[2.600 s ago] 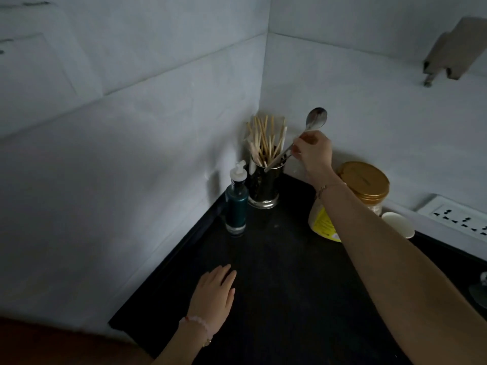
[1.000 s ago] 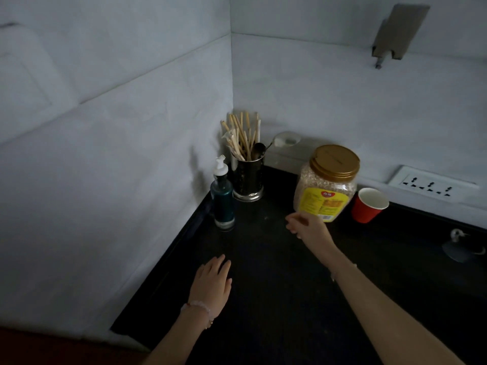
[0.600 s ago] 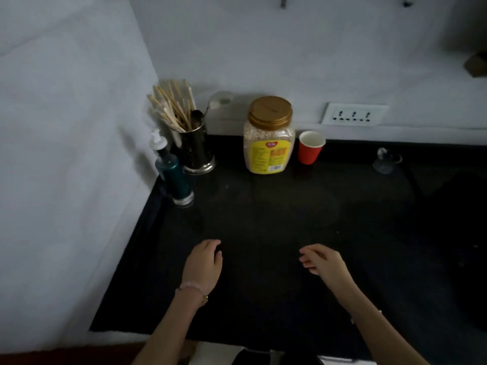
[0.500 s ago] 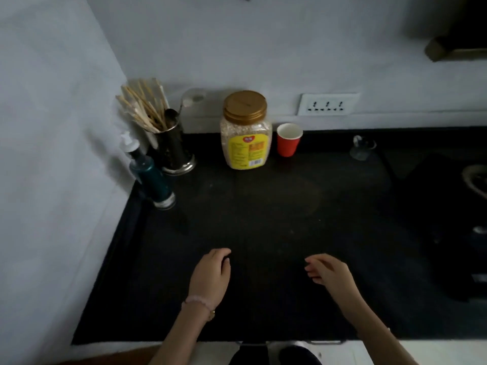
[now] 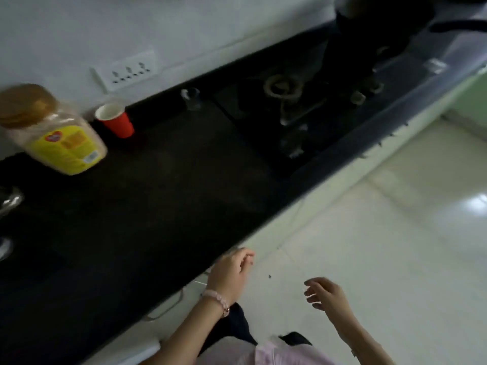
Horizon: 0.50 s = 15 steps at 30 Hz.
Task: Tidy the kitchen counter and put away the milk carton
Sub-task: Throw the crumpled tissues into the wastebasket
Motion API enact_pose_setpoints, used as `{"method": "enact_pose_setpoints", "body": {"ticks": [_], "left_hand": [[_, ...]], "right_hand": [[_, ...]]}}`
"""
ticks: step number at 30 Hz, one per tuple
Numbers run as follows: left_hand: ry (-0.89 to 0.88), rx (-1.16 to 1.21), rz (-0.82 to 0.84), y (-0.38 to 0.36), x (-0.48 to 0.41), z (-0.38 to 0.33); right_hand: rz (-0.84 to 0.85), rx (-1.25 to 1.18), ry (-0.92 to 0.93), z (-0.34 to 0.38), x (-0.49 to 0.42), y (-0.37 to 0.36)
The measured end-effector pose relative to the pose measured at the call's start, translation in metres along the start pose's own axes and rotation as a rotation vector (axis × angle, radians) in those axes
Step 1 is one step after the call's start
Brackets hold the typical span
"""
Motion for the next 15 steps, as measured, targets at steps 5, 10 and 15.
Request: {"method": "enact_pose_setpoints", "body": {"ticks": [5, 10, 15], "left_hand": [[0.069, 0.019, 0.302, -0.101, 0.001, -0.046], [0.16, -0.03, 0.469, -0.188, 0.017, -0.055], [0.253, -0.147, 0.527, -0.235, 0.035, -0.036]], "right_hand": [[-0.121, -0.035, -0.272, -0.138, 0.04, 0.095], [-0.203, -0.046, -0.484, -0.24, 0.092, 0.165], [-0.279, -0.119, -0.614, -0.292, 0.118, 0.212]]}}
Point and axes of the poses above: each hand's wrist, its own x-axis away from the middle knuckle, its own y-axis out of the back of the hand, z = x × y, the point moved 7 cm from there along -x, towards the middle knuckle, and after that the axes turned 3 degrees about -x, right-handed, at the moved point
